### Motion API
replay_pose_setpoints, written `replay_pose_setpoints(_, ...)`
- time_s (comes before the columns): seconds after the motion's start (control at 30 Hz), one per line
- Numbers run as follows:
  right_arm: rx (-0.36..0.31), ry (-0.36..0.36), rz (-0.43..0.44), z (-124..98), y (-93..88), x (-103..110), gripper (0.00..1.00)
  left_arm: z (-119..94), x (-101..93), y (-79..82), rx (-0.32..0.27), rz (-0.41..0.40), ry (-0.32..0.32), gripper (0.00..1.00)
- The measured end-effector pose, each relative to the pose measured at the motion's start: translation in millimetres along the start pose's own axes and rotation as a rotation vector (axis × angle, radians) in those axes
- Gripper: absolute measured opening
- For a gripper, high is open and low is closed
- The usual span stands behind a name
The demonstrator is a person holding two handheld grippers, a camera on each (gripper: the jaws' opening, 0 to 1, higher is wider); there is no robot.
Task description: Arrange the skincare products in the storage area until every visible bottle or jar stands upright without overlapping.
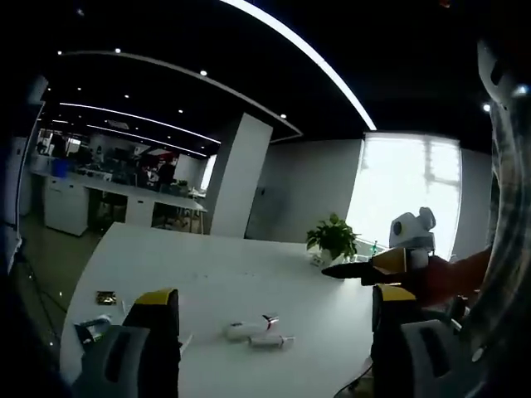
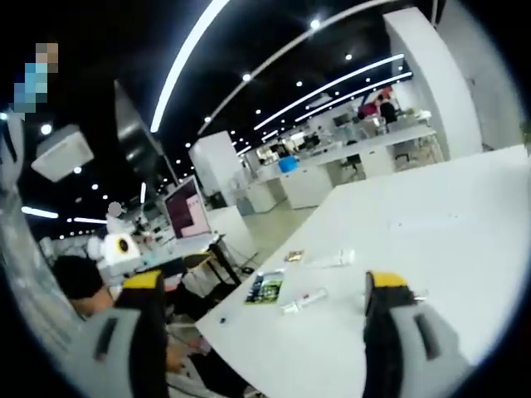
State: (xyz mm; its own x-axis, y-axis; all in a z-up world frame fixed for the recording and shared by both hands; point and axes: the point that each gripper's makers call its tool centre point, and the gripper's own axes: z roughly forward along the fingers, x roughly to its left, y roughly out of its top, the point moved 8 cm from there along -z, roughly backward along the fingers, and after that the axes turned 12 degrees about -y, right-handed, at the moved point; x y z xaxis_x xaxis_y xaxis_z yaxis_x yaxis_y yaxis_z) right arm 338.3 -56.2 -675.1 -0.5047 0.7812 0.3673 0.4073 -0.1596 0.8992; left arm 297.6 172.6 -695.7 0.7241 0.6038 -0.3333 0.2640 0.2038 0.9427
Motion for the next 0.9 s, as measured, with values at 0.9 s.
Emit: replay_pose_setpoints(0.9,0.034,-0.026,-0.038,17.6,20.2,-28.5,0.98,1.7,15.4,13.3,-0.007,-0.056,0.087,1.00)
